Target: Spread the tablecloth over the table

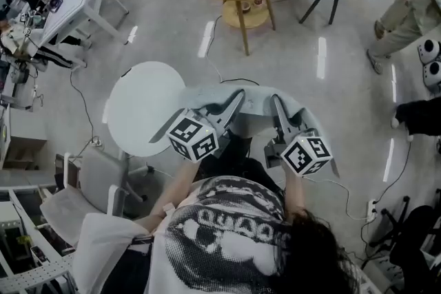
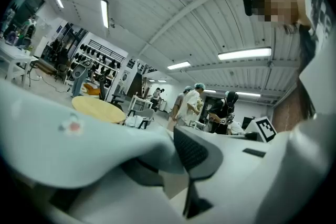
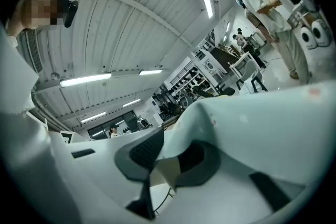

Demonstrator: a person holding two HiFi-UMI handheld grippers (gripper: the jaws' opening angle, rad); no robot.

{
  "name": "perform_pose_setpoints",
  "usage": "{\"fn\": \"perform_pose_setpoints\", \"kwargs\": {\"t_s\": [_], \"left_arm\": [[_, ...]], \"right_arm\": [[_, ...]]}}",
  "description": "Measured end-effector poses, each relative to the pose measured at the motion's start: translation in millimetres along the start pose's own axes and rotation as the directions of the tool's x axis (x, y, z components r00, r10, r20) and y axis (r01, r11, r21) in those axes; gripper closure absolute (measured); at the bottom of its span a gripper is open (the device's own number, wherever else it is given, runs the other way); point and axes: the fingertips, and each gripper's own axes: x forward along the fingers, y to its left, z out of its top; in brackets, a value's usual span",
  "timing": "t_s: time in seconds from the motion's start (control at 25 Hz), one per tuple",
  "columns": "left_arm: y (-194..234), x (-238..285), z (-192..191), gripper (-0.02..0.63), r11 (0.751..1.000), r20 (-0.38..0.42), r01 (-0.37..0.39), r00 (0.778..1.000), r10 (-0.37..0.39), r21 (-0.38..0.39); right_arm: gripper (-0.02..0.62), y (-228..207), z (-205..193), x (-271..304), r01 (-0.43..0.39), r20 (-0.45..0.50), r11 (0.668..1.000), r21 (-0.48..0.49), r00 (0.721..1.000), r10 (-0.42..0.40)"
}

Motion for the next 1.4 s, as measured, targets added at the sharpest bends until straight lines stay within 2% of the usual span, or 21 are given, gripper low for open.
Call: {"fn": "perform_pose_setpoints", "kwargs": {"t_s": [0.2,0.44,0.72,1.04,1.4], "left_arm": [[23,30,0,0.546,1.000,-0.018,-0.005,1.000,0.005,-0.025],[71,68,15,0.546,0.999,0.001,-0.003,1.000,0.003,-0.042],[138,117,76,0.546,1.000,0.047,0.017,0.999,-0.017,0.002],[204,156,115,0.545,0.997,0.063,0.018,0.998,-0.023,0.076],[249,185,158,0.541,0.992,0.122,0.021,0.992,-0.037,0.127]], "right_arm": [[0.545,-23,9,26,0.018,-0.021,1.000,-0.002,1.000,-0.018],[0.543,-46,25,85,0.014,-0.049,0.999,-0.030,0.999,-0.015],[0.543,-55,70,177,-0.003,-0.026,0.999,-0.044,1.000,0.002],[0.543,-69,93,260,-0.016,-0.025,1.000,-0.019,1.000,0.015],[0.535,-68,127,325,-0.051,-0.030,0.989,-0.136,0.998,0.047]]}}
